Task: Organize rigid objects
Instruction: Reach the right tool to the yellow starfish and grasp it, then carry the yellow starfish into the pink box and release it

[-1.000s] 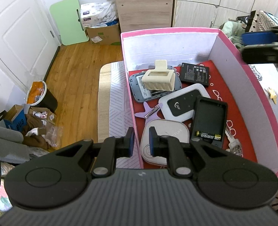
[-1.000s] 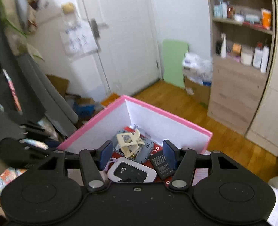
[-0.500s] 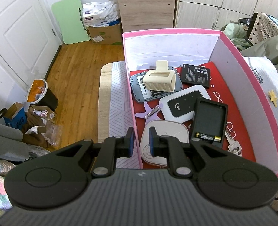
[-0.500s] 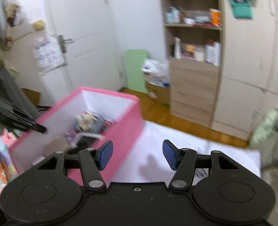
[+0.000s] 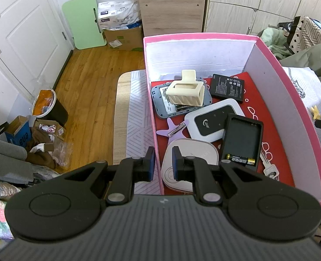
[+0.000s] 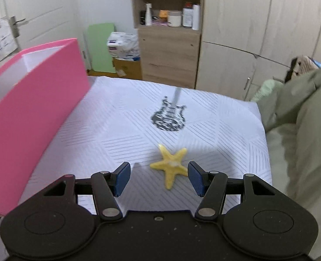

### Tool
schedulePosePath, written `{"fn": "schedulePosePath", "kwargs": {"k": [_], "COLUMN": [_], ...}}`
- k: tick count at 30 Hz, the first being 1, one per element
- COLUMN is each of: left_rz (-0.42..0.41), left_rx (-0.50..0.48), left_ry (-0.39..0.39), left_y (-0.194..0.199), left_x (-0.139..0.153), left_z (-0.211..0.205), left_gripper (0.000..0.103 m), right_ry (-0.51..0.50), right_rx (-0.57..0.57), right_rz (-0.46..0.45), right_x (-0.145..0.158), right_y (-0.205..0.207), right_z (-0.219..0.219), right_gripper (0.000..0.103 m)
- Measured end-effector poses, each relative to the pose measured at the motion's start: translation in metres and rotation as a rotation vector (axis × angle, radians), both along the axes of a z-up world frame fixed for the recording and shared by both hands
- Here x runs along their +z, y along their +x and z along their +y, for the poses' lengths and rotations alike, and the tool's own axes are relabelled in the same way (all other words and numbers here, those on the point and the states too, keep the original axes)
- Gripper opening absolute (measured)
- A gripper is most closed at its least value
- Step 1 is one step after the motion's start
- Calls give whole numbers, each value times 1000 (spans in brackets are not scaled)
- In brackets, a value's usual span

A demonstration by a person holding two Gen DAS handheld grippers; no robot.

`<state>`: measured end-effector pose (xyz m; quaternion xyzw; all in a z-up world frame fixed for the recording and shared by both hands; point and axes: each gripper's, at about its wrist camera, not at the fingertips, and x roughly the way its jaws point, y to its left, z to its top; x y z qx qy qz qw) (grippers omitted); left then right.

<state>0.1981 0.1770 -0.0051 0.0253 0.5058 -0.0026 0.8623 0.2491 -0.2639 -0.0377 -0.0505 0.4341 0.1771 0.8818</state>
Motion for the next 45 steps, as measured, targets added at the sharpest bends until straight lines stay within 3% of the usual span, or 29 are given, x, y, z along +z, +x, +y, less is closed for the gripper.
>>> {"fn": "schedulePosePath", "kwargs": {"k": [7, 17, 21, 32, 38, 45], "left_rz": [0, 3, 3, 2, 2, 1], "left_rx": [0, 1, 2, 1, 2, 2], "left_ry": [-1, -4, -5, -3, -5, -5], "left_y": [0, 1, 1, 2, 2, 1], "left_x": [0, 0, -1, -1, -2, -2], "left_z": [0, -1, 0, 0, 0, 0], "left_gripper": [14, 14, 14, 14, 14, 14], "right_ry": [10, 13, 20, 51, 56, 75], "right_rx": [-52, -4, 19, -36, -22, 49], "right_rz": [19, -23, -21, -14, -34, -106], "right_x": [-18, -21, -18, -16, -5, 29], "right_y": [15, 12, 11, 14, 7, -9], "right_z": [-6, -7, -6, -12, -8, 9], "right_gripper": [64, 63, 47, 45, 45, 45]}}
